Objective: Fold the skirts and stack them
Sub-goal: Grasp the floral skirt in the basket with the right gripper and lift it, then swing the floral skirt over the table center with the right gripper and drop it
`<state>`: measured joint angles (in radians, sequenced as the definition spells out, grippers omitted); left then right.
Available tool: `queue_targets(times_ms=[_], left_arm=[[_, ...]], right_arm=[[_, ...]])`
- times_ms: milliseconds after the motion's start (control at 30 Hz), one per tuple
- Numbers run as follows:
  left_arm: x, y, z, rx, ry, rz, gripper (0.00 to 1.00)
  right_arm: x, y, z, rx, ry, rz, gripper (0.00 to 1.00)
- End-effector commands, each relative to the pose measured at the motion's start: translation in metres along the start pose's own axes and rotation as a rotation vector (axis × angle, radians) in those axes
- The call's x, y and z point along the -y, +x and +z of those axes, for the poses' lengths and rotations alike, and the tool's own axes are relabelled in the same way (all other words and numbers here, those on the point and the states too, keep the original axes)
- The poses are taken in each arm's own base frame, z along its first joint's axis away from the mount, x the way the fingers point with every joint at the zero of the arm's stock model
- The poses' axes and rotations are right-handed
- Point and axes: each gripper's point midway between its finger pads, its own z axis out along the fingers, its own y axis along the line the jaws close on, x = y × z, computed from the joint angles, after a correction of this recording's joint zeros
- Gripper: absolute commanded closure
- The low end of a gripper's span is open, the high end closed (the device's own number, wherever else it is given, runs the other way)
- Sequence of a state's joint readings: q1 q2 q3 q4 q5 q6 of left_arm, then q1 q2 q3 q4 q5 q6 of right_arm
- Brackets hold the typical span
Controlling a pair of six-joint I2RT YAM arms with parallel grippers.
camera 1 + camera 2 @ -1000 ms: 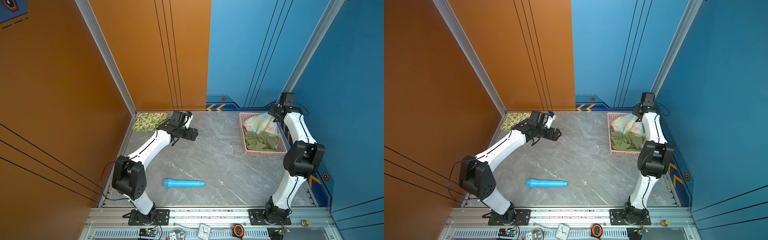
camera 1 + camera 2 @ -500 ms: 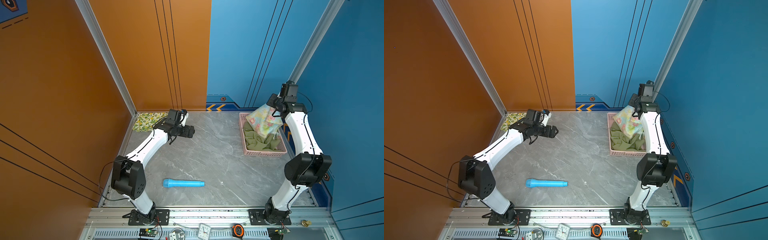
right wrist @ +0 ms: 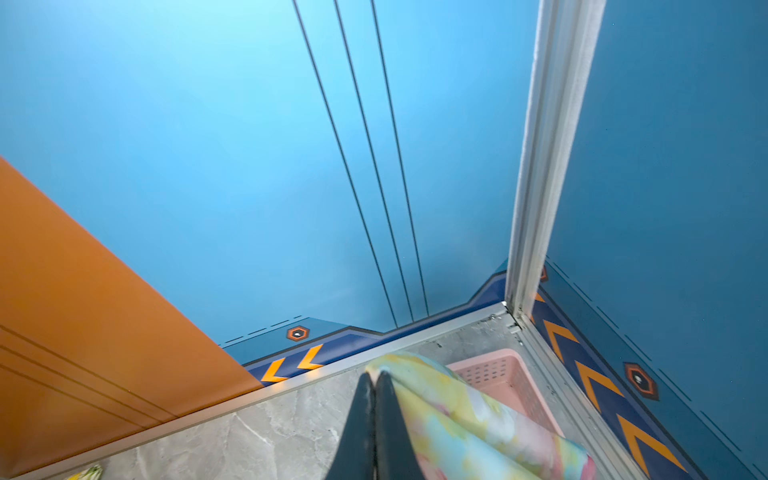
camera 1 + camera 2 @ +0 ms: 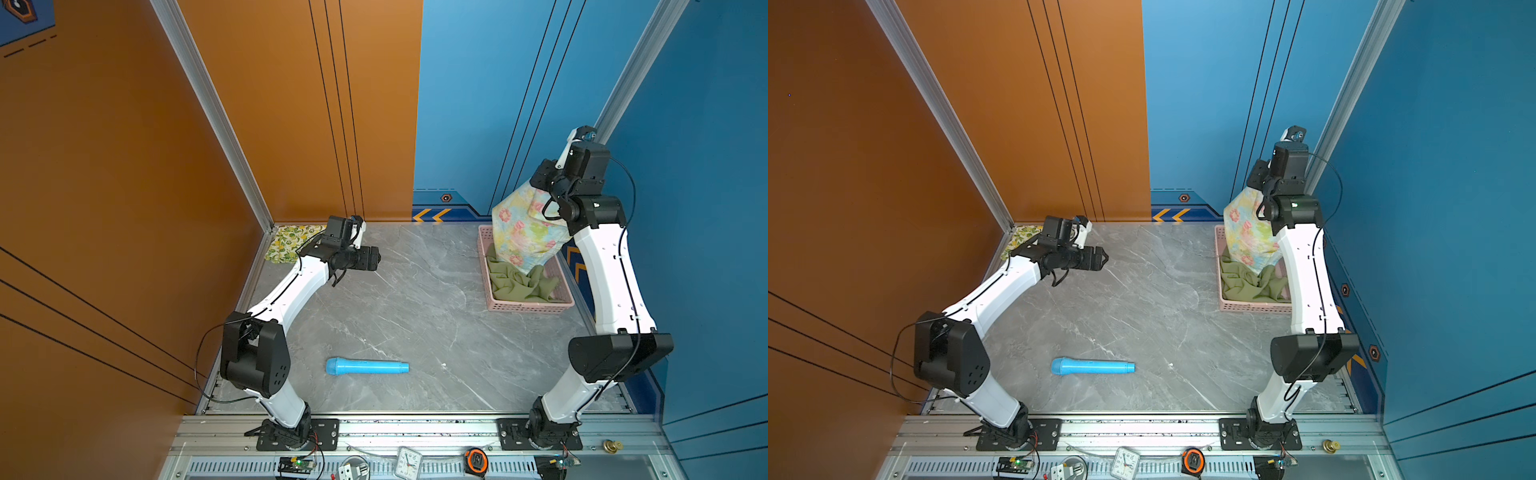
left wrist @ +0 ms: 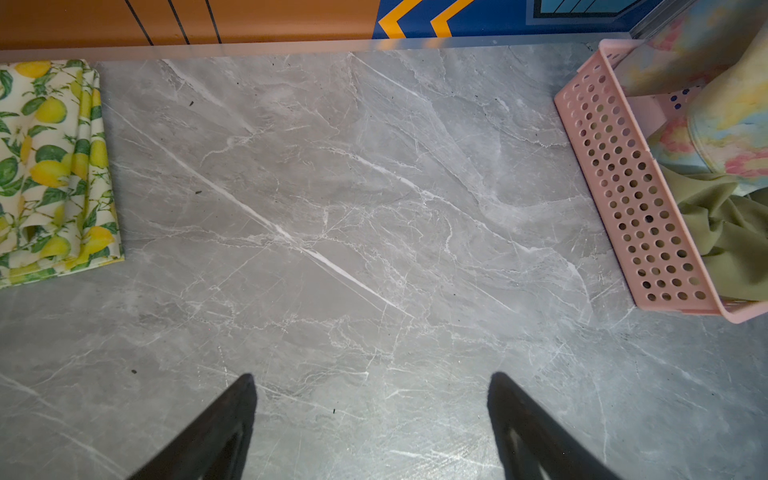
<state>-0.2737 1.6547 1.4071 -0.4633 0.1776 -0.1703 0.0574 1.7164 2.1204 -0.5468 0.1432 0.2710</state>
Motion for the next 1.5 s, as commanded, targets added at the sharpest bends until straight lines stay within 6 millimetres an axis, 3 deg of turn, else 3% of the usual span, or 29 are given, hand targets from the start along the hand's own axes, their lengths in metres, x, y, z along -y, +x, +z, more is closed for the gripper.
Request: queue_targets(times_ms=[0,200,400,500,633,733,833,900,1067,1167,1233,1300,1467], left_arm=[[-0.006,-0.001,-0.005,0.016,0.002,-0.034,0.13],[-0.017,-0.003,-0.004,0.023,-0.012,-0.072,0.12],[-0.037,-0.009,-0.01,0.052,-0.044,-0.135,0.13],[-0.049,-0.01,-0.012,0.064,-0.06,-0.166,0.13],[-0.063,-0.015,-0.018,0.083,-0.069,-0.21,0.13],[-0.071,-0.017,-0.021,0.096,-0.073,-0.234,0.12],[-0.077,-0.018,-0.023,0.103,-0.084,-0.243,0.13],[-0.081,-0.018,-0.025,0.107,-0.089,-0.253,0.12],[-0.087,-0.017,-0.026,0.108,-0.1,-0.265,0.13],[-0.088,-0.016,-0.023,0.101,-0.103,-0.265,0.12],[-0.089,-0.014,-0.02,0.093,-0.102,-0.27,0.12],[-0.09,-0.011,-0.017,0.077,-0.107,-0.273,0.11],[-0.094,-0.003,-0.007,0.039,-0.128,-0.271,0.1]], right_arm=[[-0.033,-0.038,-0.038,0.119,-0.067,-0.033,1.0],[-0.109,-0.023,-0.06,0.106,-0.224,-0.075,1.0],[-0.199,0.033,-0.069,0.002,-0.397,-0.11,1.0],[-0.226,0.047,-0.072,-0.012,-0.43,-0.135,1.0],[-0.244,0.04,-0.078,-0.008,-0.479,-0.115,1.0],[-0.246,0.04,-0.077,-0.009,-0.477,-0.108,1.0],[-0.236,0.05,-0.068,-0.026,-0.421,-0.12,1.0],[-0.22,0.067,-0.055,-0.065,-0.364,-0.128,1.0],[-0.173,0.141,-0.014,-0.234,-0.229,-0.139,1.0],[-0.143,0.174,0.002,-0.322,-0.142,-0.159,0.38],[-0.133,0.186,0.005,-0.355,-0.113,-0.171,0.19],[-0.13,0.193,0.003,-0.371,-0.109,-0.183,0.11],[-0.136,0.233,-0.002,-0.461,-0.147,-0.216,0.1]])
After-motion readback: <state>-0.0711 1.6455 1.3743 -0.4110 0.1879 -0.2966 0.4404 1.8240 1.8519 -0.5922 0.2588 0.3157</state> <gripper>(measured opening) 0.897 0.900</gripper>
